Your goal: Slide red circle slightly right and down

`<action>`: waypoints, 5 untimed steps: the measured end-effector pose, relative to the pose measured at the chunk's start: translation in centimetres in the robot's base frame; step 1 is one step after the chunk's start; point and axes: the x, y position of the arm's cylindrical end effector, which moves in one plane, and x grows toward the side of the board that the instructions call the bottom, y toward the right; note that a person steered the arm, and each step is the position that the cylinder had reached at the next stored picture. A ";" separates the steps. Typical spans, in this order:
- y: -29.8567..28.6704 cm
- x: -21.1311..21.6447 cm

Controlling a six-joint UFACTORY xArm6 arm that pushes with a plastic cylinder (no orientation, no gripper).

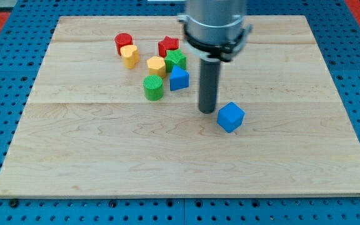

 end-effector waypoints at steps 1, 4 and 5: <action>2.8 3.2; 6.2 -0.1; 8.9 3.5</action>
